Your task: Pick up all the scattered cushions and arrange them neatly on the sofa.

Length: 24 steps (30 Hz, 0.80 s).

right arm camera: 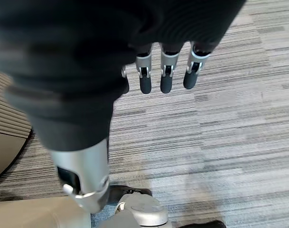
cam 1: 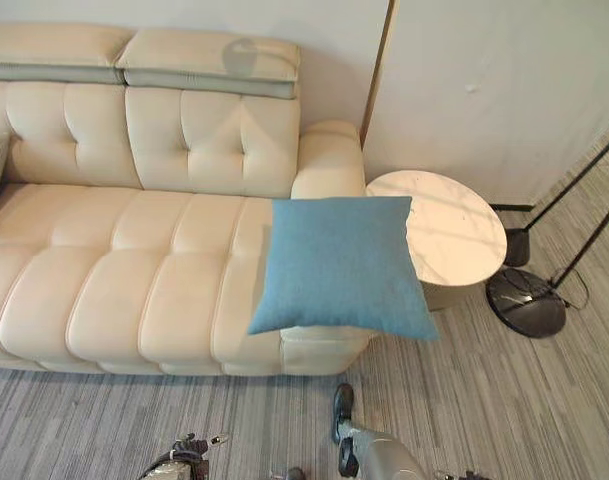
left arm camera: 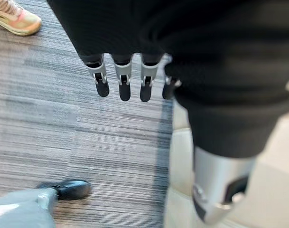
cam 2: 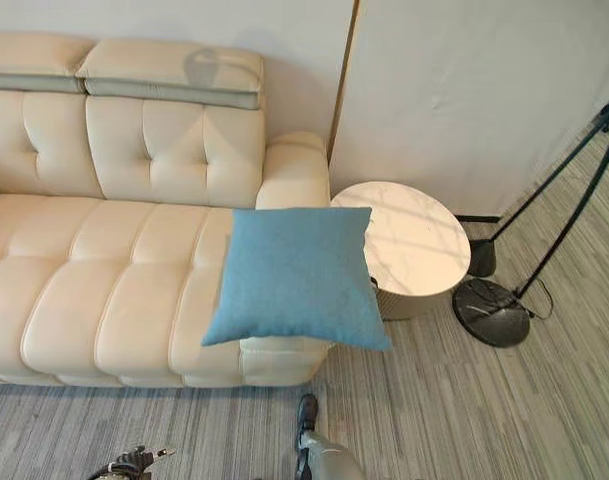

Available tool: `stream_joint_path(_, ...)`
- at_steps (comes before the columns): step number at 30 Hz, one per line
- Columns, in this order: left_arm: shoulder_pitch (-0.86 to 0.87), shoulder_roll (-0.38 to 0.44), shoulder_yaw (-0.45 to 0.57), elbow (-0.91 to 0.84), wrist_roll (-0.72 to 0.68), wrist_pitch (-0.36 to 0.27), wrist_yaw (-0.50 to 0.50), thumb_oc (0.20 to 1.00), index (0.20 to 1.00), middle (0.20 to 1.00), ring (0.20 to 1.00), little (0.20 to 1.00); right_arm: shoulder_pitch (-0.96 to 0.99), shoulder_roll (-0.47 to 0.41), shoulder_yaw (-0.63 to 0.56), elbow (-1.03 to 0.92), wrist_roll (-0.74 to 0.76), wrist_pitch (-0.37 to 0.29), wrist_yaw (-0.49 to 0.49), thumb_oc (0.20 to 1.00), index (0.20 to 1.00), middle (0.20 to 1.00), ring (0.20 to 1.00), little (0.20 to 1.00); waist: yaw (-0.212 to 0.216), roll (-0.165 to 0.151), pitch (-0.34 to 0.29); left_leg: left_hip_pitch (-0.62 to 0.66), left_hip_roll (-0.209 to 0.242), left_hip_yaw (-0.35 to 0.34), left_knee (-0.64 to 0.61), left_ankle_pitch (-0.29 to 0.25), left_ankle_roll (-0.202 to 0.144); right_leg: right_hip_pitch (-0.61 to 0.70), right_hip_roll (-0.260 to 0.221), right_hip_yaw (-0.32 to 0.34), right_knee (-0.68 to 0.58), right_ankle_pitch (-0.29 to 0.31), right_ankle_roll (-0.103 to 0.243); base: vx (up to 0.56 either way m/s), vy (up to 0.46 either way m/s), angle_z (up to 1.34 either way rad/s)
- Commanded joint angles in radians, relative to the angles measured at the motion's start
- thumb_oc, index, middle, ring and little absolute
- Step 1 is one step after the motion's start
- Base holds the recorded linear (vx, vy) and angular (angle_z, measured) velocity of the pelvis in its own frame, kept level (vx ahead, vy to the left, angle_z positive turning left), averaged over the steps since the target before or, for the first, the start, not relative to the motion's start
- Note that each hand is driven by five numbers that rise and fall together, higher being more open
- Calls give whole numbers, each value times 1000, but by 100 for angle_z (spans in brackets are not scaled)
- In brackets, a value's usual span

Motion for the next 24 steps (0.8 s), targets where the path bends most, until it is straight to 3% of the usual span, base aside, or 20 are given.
stream_joint_path(1,-6,-12,-20,11,54,-18,0,1000,1000,1000,1000,1000,-26,-49,-1,27,-20,-8,-10,1000,1000,1000,1000,1000,-20,17,-29,-105,6,9,-4,18,-6,81,0,19,-80,-28,85,344,-261,24)
stream_joint_path(4,6,-25,-25,9,54,-14,-3,1000,1000,1000,1000,1000,-30,-59,2,19,-19,-9,-7,1000,1000,1000,1000,1000,-26,32,-45,-98,23,14,36,2,-23,115,5,11,-84,-54,70,228,-214,0)
stream_joint_path(6,8,-35,-31,4,49,-14,-6,1000,1000,1000,1000,1000,-38,-68,9,3,-16,-13,-2,1000,1000,1000,1000,1000,-28,36,-34,-157,31,24,211,19,-61,153,2,7,-83,-83,49,131,-220,1)
stream_joint_path(9,-1,-39,-39,-6,28,-17,-3,1000,1000,1000,1000,1000,-44,-79,15,9,-28,-8,-3,1000,1000,1000,1000,1000,-24,29,-18,-226,31,26,342,39,-77,178,-10,-6,-81,-102,30,66,-140,-12)
stream_joint_path(12,3,-43,-39,-10,21,-12,-3,1000,1000,1000,1000,1000,-42,-82,14,21,-36,1,-6,1000,1000,1000,1000,1000,-24,17,-25,-242,65,67,246,16,-55,193,-32,-20,-83,-116,29,90,-76,16)
stream_joint_path(16,15,-43,-37,-7,20,-10,6,1000,1000,1000,1000,1000,-32,-84,16,29,-50,5,-12,1000,1000,1000,1000,1000,-28,26,-31,-256,119,16,24,172,-84,198,-28,-27,-88,-132,19,75,3,10)
stream_joint_path(17,15,-43,-37,-4,20,-10,8,1000,1000,1000,1000,1000,-30,-85,15,33,-55,7,-14,1000,1000,1000,1000,1000,-30,28,-28,-253,127,22,14,181,-87,203,-32,-27,-89,-136,17,77,124,-4)
stream_joint_path(24,47,-36,-4,84,48,-7,11,1000,1000,1000,1000,1000,6,-83,-47,103,-45,19,-32,1000,1000,1000,1000,1000,-45,58,-58,-215,119,57,-14,141,-97,219,-41,-33,-102,-133,28,74,187,3)
